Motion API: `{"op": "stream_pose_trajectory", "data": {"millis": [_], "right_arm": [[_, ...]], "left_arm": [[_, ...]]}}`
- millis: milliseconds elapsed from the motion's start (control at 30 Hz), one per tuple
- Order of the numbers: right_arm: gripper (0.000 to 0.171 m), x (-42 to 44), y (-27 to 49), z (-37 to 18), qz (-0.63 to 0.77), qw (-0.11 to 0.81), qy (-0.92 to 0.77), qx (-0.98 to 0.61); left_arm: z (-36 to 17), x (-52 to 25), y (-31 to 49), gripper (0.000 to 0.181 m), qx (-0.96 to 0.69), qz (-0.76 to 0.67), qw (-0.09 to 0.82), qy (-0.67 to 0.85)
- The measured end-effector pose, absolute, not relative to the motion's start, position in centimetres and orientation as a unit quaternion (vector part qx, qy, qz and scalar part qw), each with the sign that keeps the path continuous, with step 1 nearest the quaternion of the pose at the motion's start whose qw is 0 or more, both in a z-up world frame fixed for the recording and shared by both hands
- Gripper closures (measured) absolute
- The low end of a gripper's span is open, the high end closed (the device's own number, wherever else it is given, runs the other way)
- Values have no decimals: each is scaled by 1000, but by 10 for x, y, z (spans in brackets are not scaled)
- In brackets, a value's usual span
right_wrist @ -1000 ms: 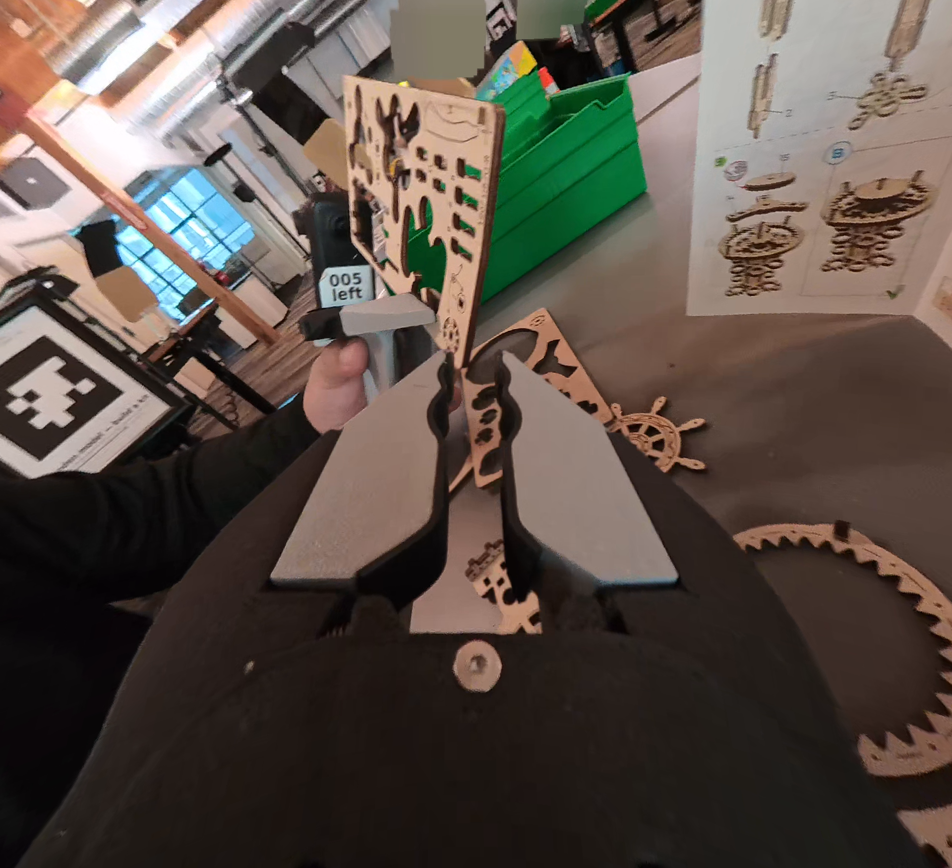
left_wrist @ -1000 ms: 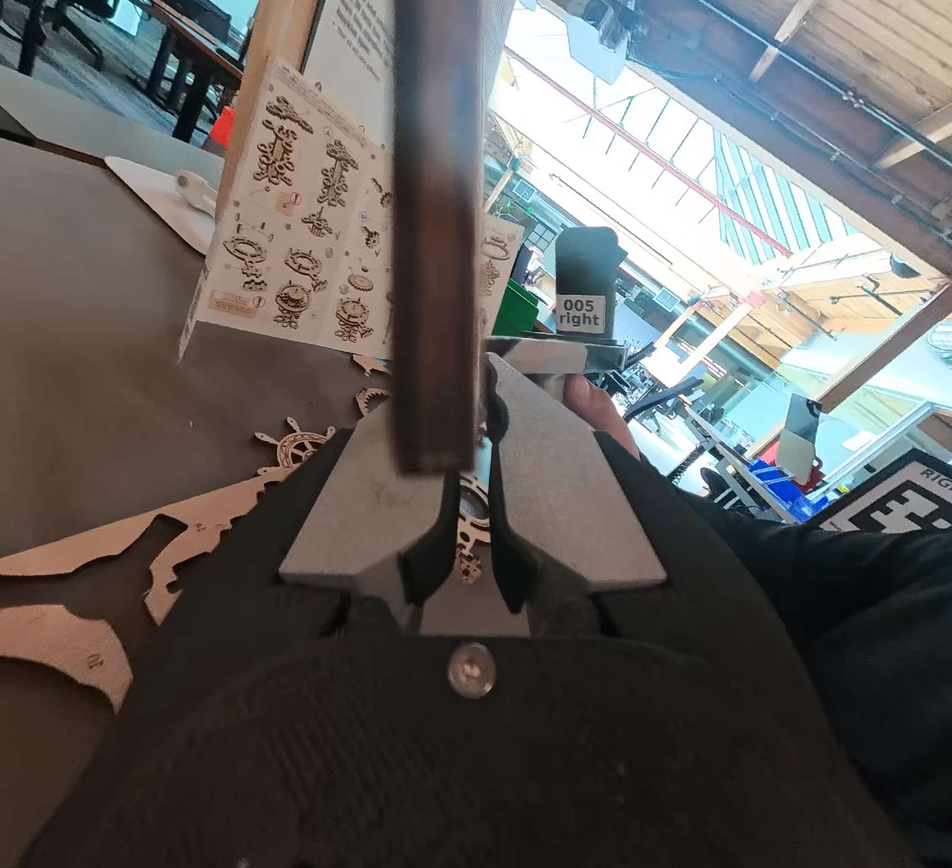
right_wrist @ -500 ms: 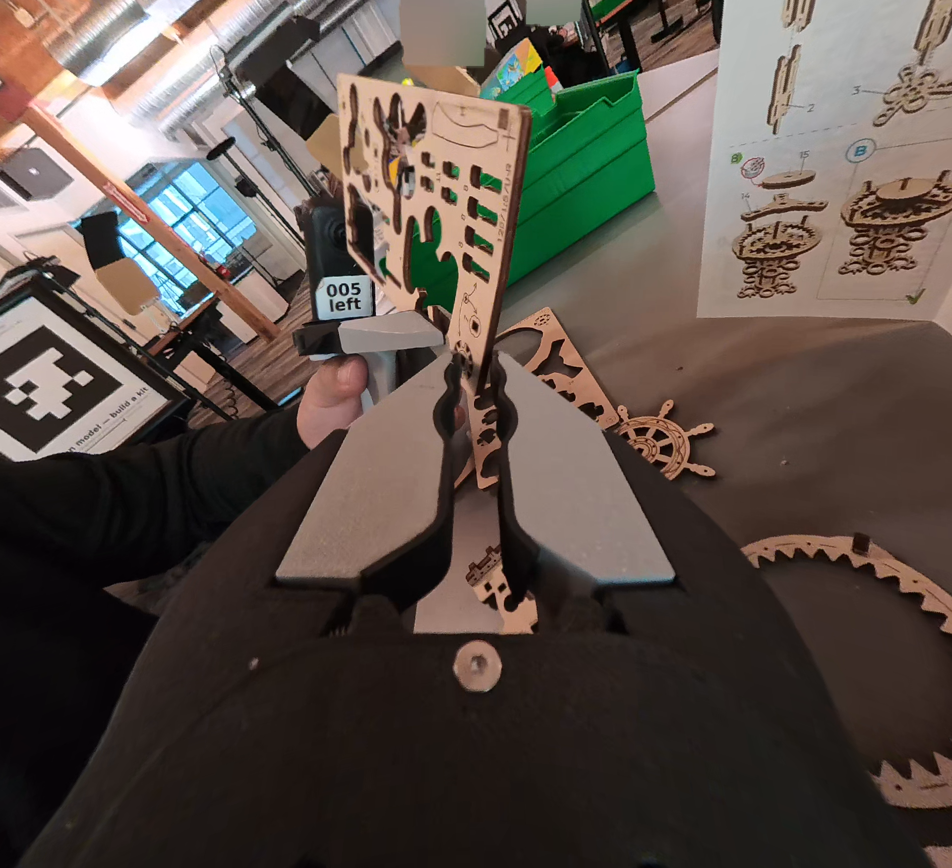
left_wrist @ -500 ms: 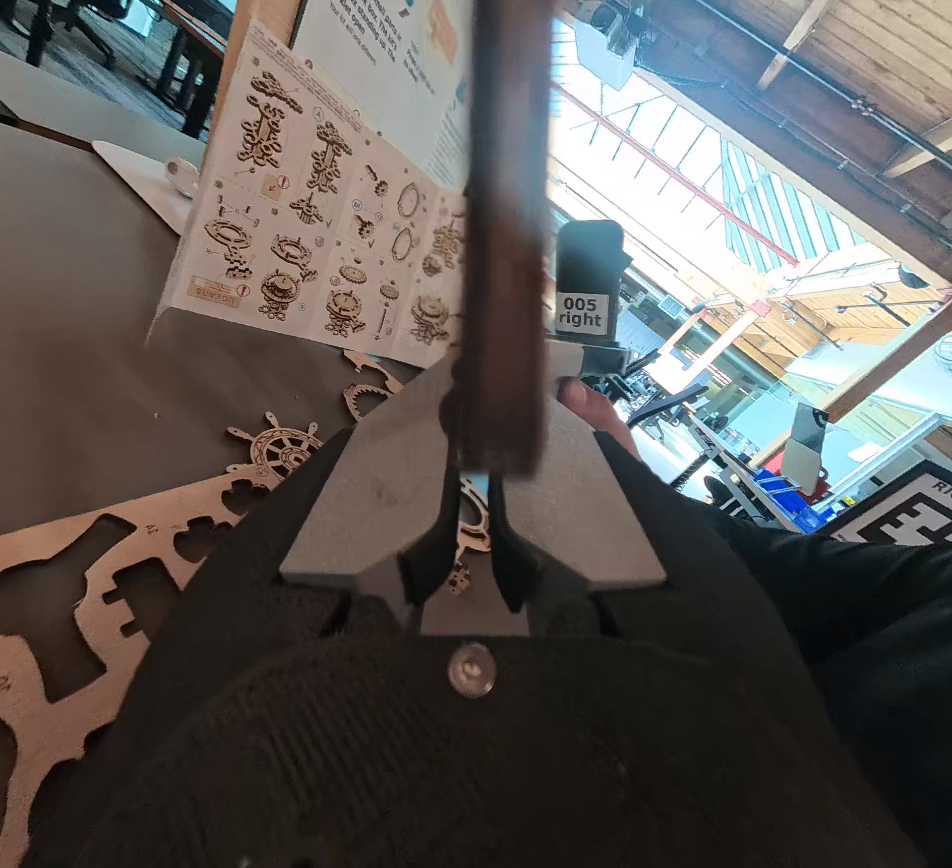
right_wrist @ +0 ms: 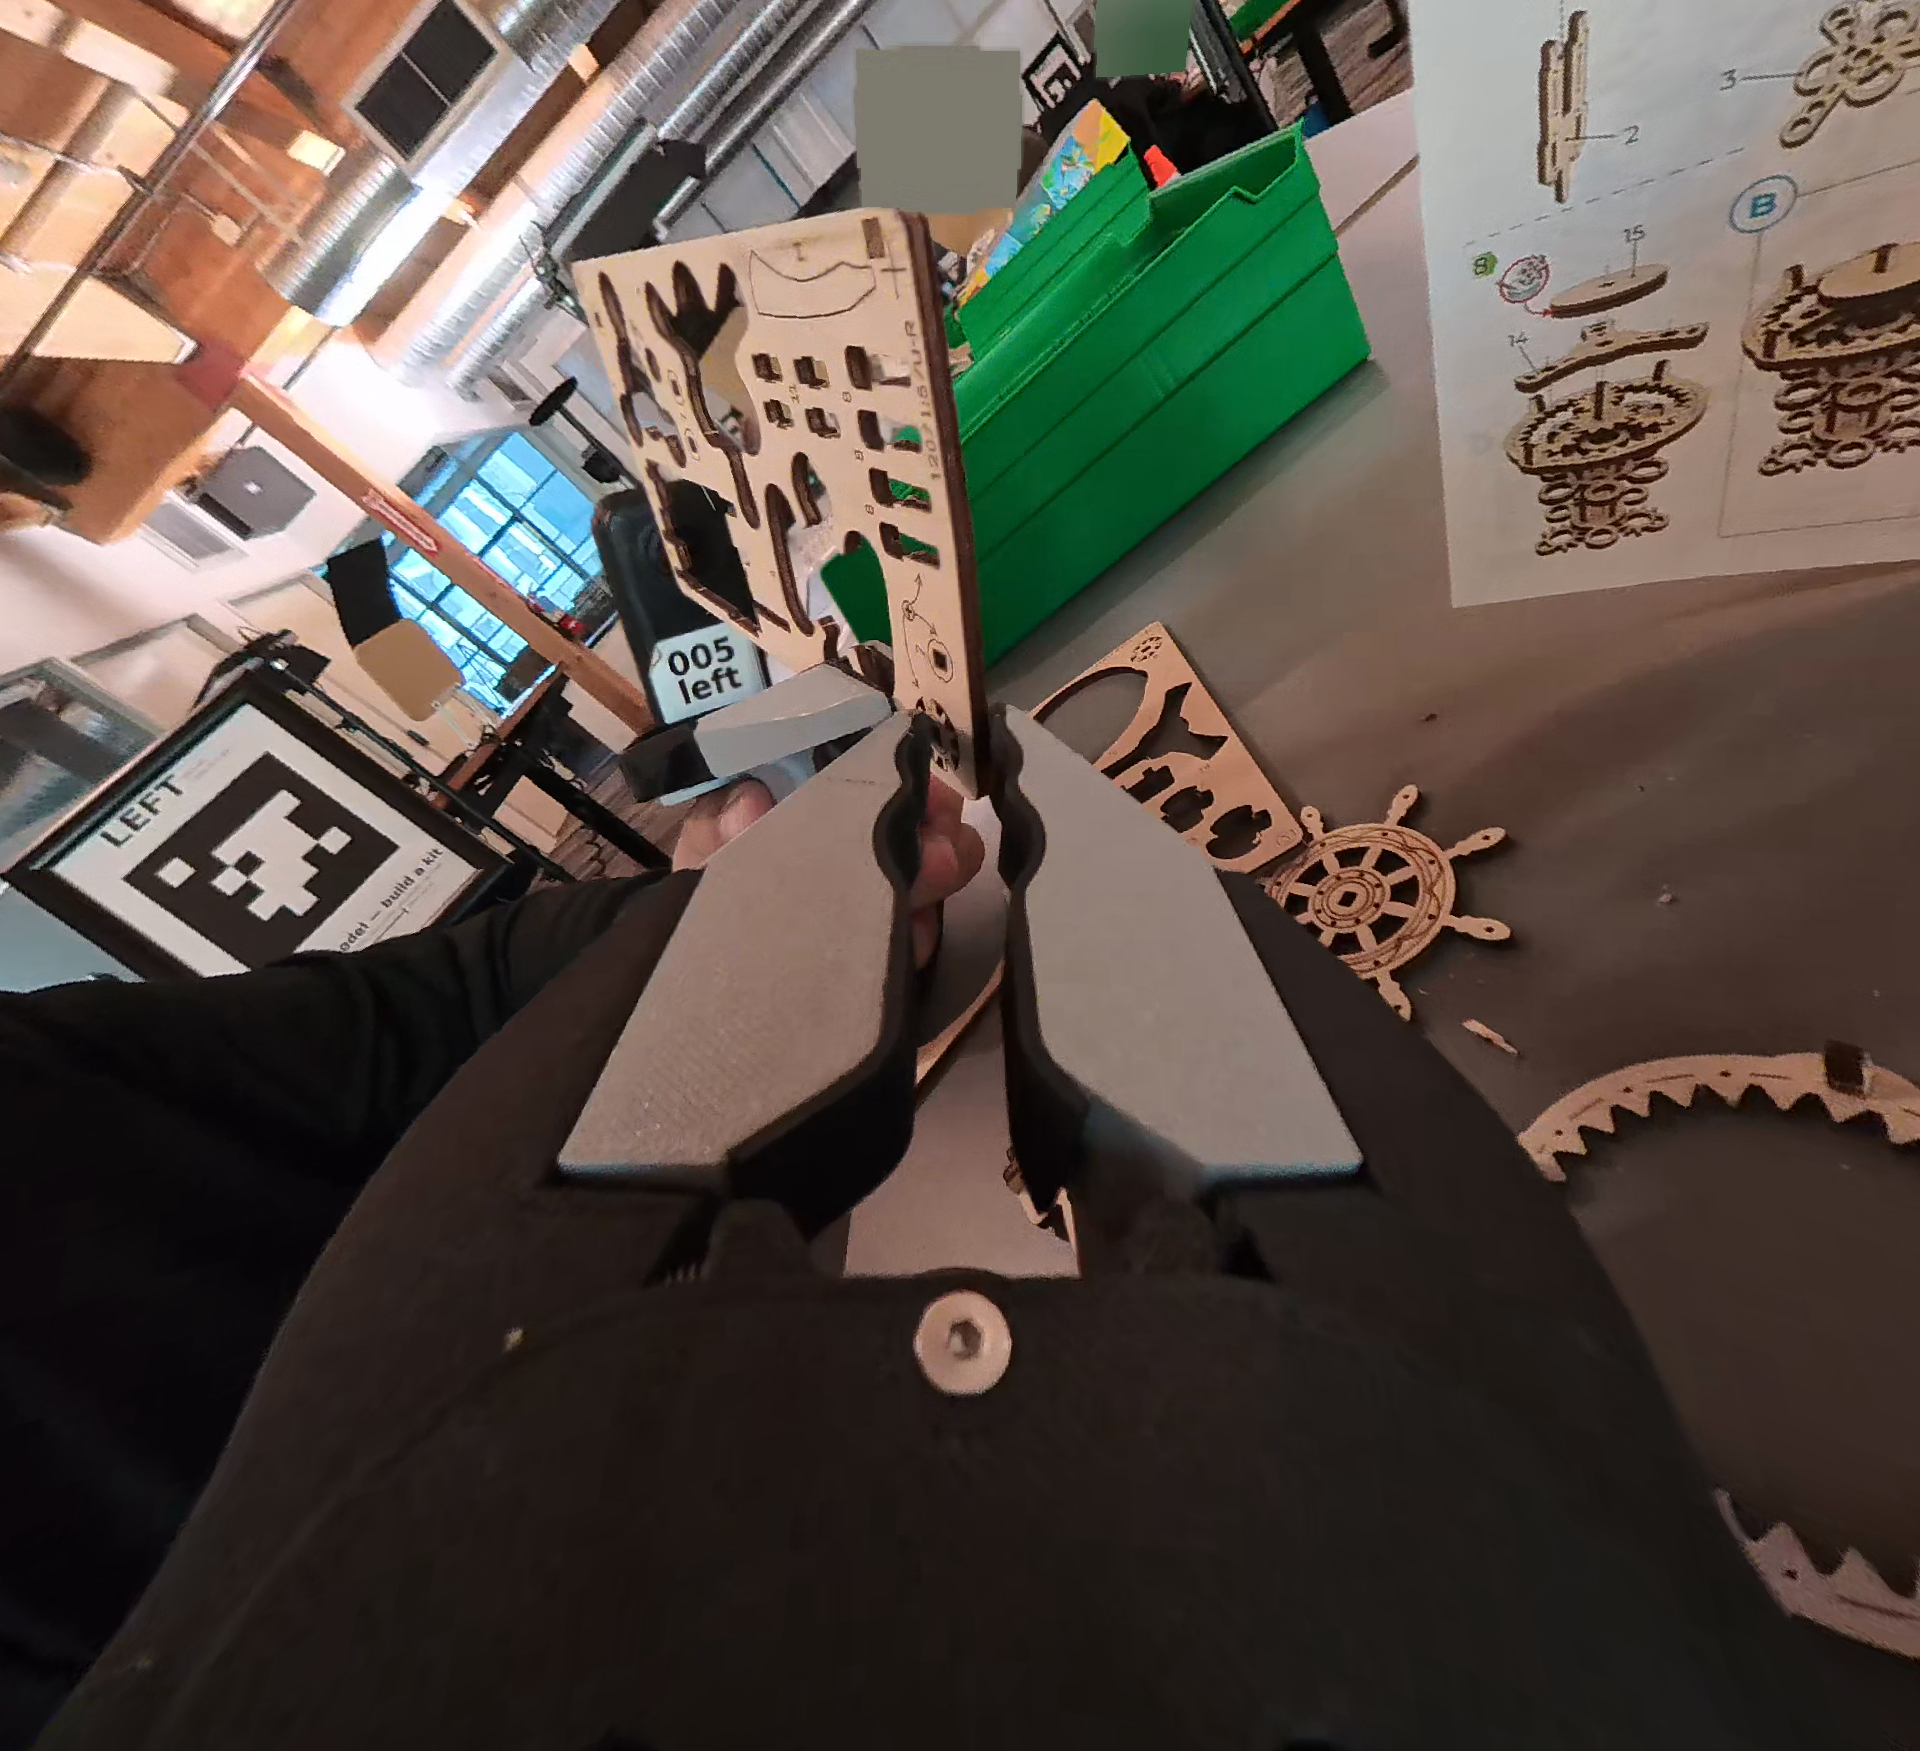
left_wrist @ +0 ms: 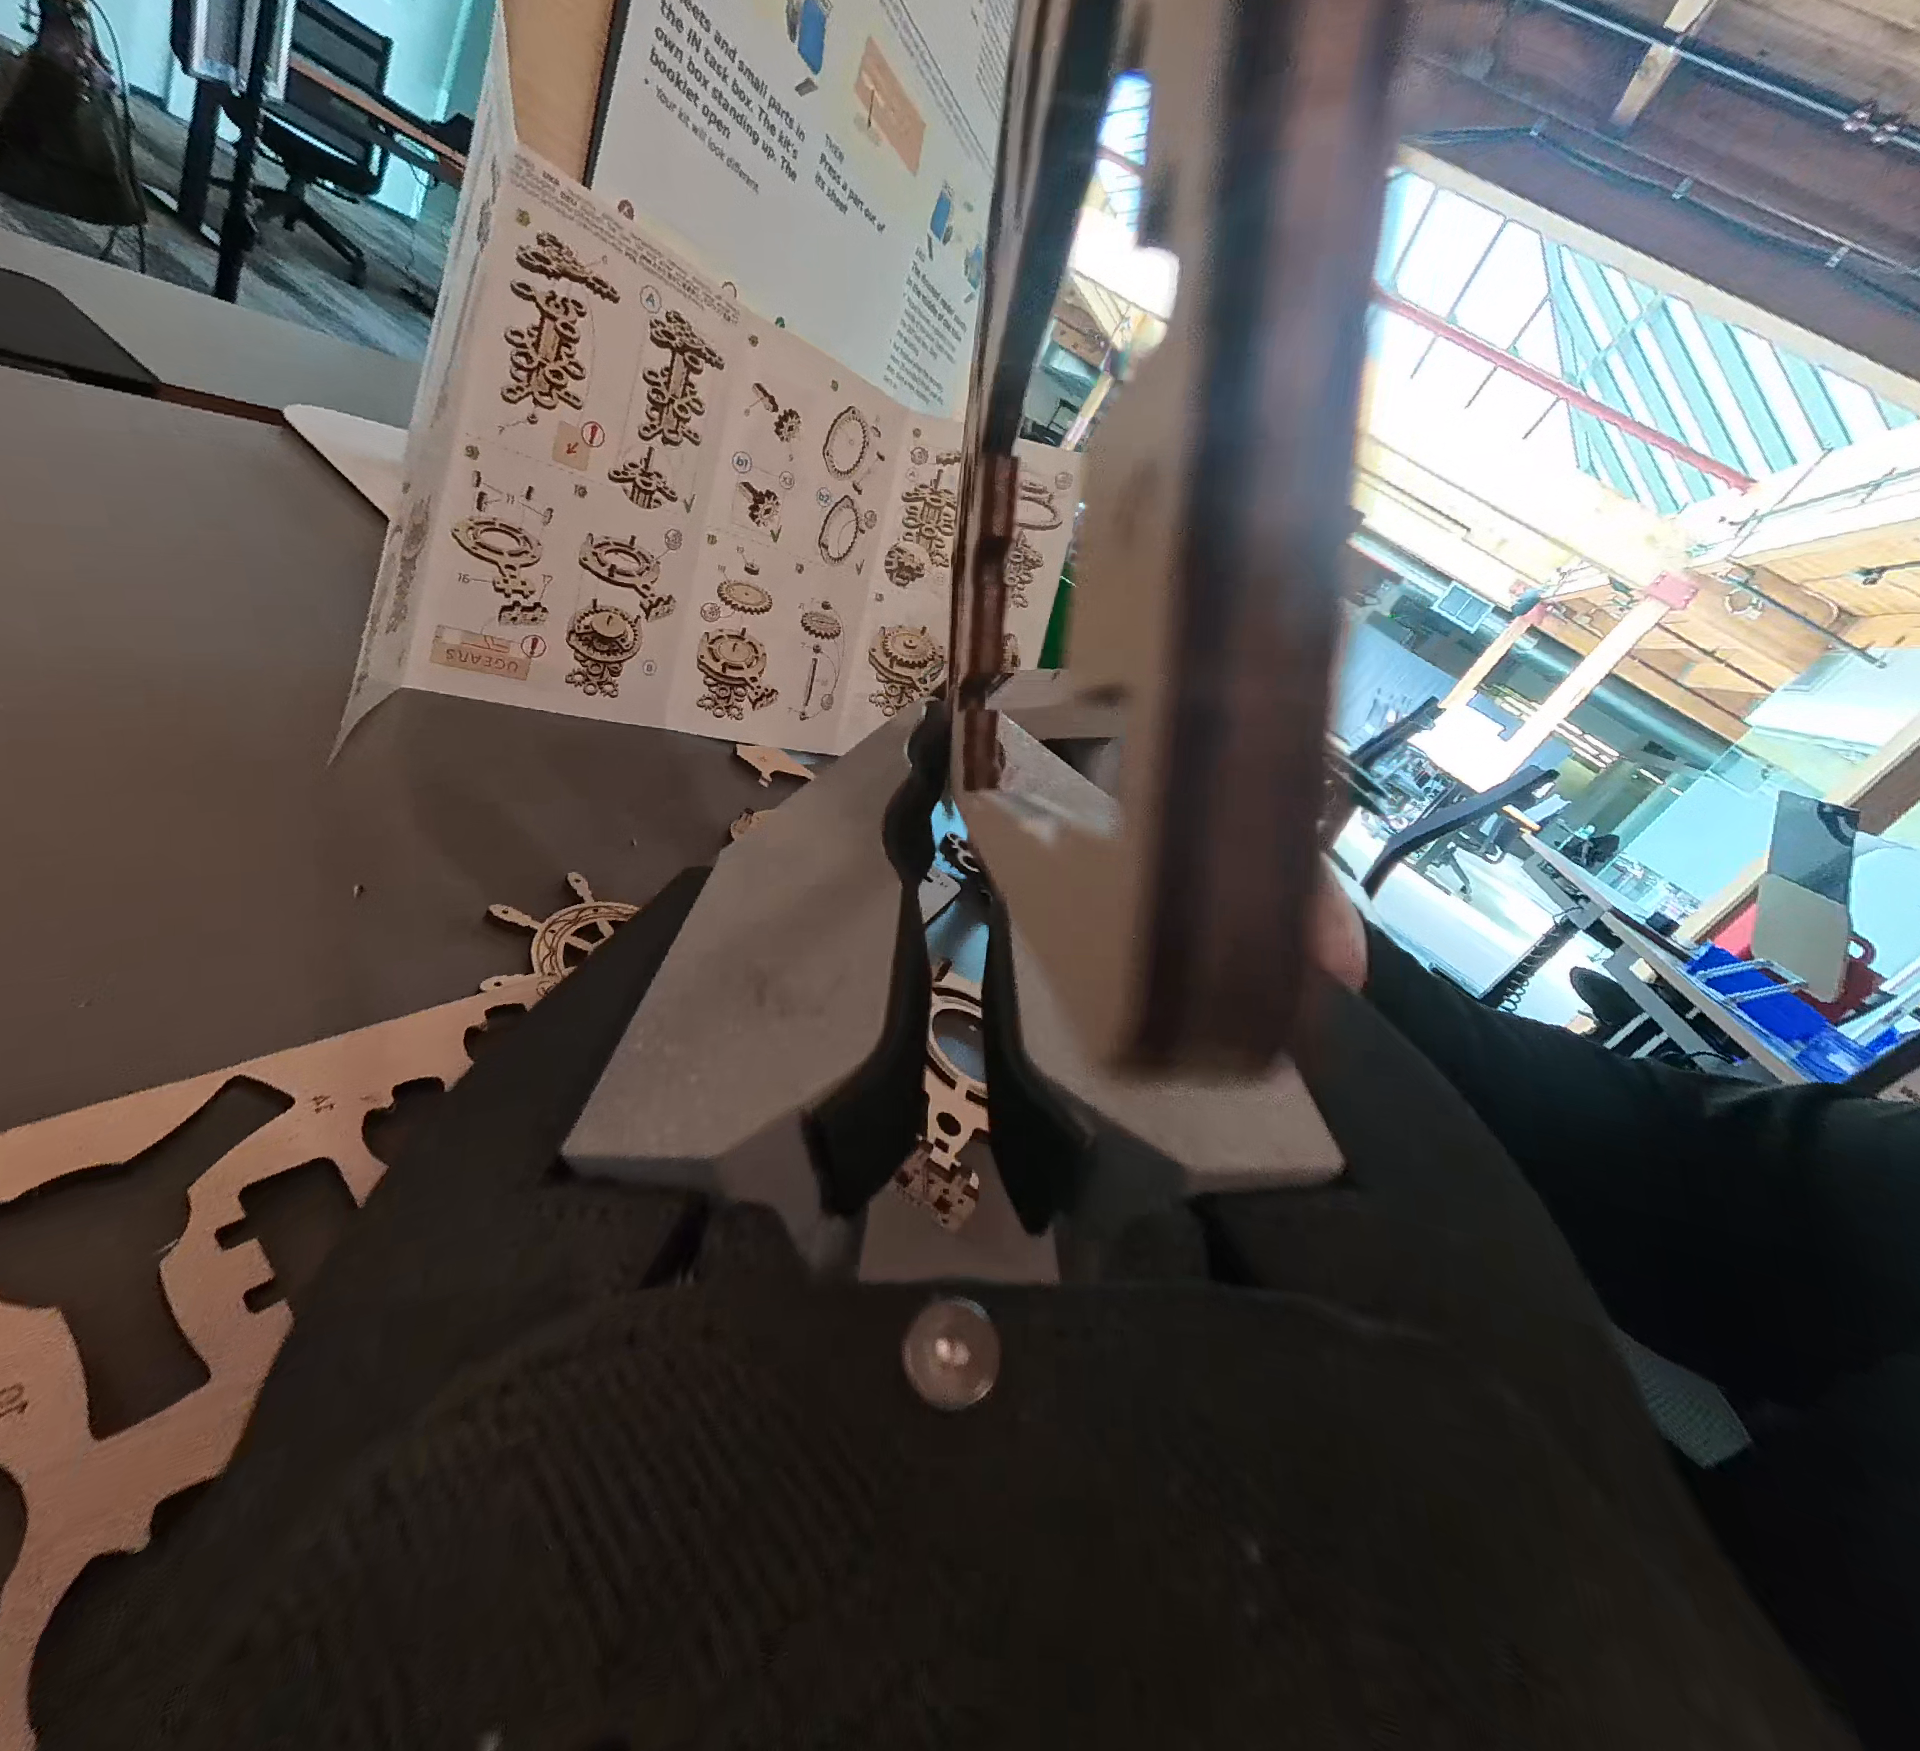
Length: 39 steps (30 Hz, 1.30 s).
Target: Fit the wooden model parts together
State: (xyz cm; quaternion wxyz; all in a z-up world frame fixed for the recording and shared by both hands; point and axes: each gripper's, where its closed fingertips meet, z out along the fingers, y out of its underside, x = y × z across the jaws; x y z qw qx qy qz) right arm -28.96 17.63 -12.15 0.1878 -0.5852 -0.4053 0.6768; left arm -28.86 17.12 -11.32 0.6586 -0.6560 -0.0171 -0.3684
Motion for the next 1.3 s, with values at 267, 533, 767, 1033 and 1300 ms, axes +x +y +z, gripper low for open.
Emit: {"op": "stream_pose_trajectory", "data": {"millis": [267,533,767,1033,1300], "right_arm": [[164,-292,178,-123,633,239,-426,-601],[164,-286,171,-95,694,240,-422,-532],[169,-286,169,-95,706,219,-418,-528],[166,-285,171,-99,670,251,-445,-539],[164,-285,175,-104,532,374,-519,-554]], "left_arm": [[-114,-291,173,8,-659,-346,668,-19],[-93,-287,165,181,-607,-405,683,-18],[-92,-289,164,180,-592,-457,663,-35],[-94,-286,164,180,-616,-391,684,-13],[-95,-286,163,181,-629,-327,706,5]]}}
